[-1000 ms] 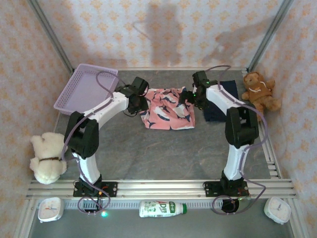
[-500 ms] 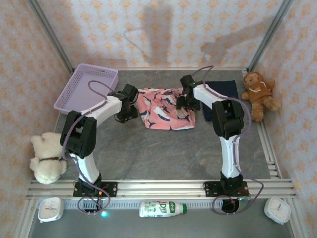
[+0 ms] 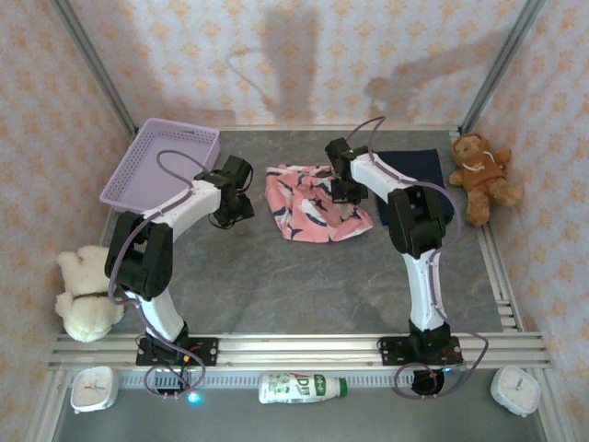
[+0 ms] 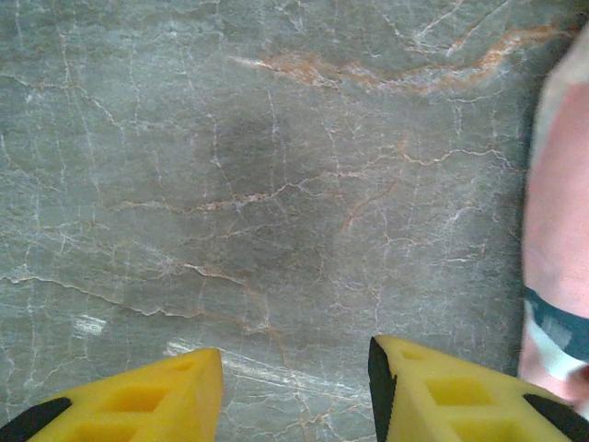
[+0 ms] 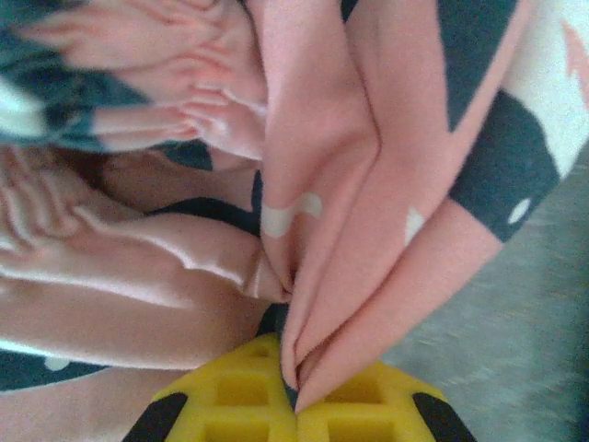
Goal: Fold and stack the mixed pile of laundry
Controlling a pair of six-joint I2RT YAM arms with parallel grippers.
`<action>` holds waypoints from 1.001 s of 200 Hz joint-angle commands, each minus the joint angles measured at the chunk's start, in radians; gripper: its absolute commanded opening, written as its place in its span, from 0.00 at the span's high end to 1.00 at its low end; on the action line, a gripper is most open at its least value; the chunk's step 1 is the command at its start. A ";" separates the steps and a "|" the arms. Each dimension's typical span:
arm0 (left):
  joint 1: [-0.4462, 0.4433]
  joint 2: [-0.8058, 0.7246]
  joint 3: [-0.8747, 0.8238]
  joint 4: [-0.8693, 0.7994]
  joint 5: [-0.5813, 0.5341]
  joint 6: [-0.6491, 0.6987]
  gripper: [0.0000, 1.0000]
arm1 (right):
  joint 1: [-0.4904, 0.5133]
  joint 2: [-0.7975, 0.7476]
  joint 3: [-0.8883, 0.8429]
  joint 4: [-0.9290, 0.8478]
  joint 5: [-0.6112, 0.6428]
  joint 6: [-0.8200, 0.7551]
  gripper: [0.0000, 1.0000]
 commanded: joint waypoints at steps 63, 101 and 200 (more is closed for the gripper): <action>0.009 -0.019 -0.006 -0.015 -0.007 0.000 0.54 | -0.092 -0.070 0.230 -0.181 0.314 -0.237 1.00; 0.009 -0.021 -0.003 -0.033 -0.019 0.010 0.54 | -0.135 -0.047 0.333 -0.226 0.311 -0.260 1.00; 0.009 0.004 -0.022 -0.026 -0.021 0.008 0.54 | -0.222 -0.129 0.475 -0.346 0.151 -0.254 1.00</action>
